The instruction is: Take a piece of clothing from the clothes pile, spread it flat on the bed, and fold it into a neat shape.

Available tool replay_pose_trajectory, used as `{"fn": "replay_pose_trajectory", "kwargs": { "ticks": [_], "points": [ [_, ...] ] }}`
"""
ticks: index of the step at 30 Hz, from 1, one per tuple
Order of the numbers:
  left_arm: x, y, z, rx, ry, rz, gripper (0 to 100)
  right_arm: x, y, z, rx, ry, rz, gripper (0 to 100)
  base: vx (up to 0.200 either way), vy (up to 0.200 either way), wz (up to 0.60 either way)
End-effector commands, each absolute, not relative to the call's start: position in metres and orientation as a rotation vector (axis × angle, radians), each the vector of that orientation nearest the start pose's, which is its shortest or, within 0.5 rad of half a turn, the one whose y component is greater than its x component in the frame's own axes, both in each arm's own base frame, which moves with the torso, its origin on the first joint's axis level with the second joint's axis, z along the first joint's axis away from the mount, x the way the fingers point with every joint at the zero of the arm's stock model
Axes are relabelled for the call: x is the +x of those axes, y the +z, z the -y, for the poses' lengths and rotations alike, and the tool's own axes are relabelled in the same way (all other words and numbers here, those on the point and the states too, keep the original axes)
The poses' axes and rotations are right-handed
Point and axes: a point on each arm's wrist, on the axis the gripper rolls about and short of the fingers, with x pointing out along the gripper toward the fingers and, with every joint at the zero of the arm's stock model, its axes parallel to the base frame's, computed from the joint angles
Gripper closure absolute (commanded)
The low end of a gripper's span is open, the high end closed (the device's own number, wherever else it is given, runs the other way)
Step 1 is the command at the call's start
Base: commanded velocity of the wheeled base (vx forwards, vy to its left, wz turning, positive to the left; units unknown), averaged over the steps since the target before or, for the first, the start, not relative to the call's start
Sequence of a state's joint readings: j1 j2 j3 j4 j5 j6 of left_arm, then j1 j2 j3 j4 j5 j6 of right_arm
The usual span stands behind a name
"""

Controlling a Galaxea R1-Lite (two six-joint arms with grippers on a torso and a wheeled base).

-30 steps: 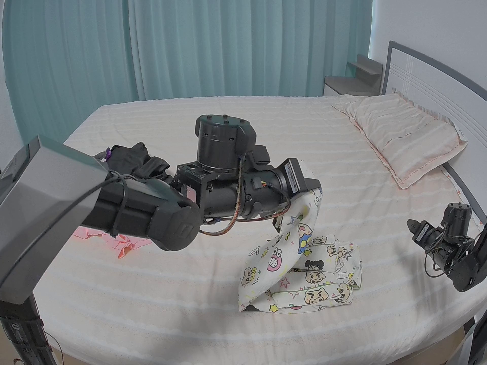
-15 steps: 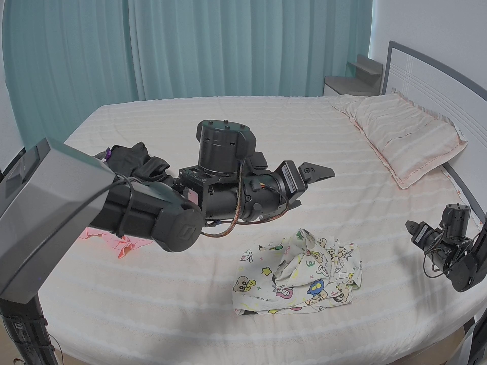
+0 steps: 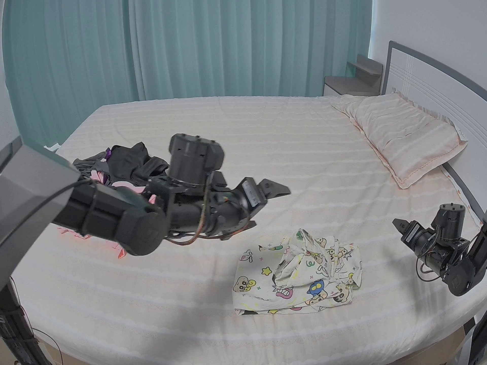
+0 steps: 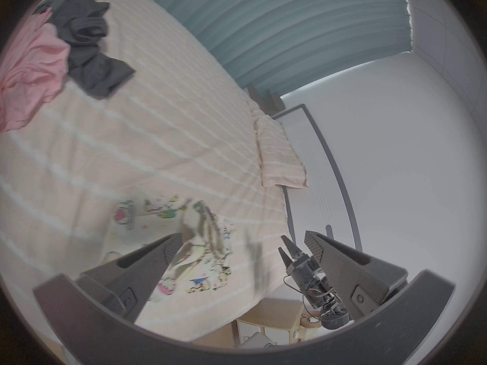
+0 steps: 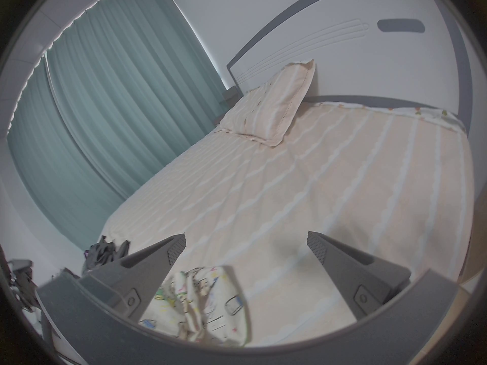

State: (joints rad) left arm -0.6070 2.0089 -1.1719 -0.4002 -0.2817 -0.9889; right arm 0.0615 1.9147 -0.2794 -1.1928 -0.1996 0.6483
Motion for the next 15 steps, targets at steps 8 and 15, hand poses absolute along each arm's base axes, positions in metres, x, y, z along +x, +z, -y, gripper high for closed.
{"fn": "replay_pose_trajectory", "kwargs": {
  "ticks": [8,15],
  "points": [
    [0.253,0.158,0.102,-1.037,-0.380,-0.721,0,0.243,0.064,-0.069,0.673,-0.074,-0.434,0,0.000,0.000,0.00],
    [0.234,0.152,0.077,-1.128,-0.376,-0.702,0,0.241,0.067,-0.076,0.676,-0.043,-0.428,0,0.000,0.057,0.00]
  ]
}}
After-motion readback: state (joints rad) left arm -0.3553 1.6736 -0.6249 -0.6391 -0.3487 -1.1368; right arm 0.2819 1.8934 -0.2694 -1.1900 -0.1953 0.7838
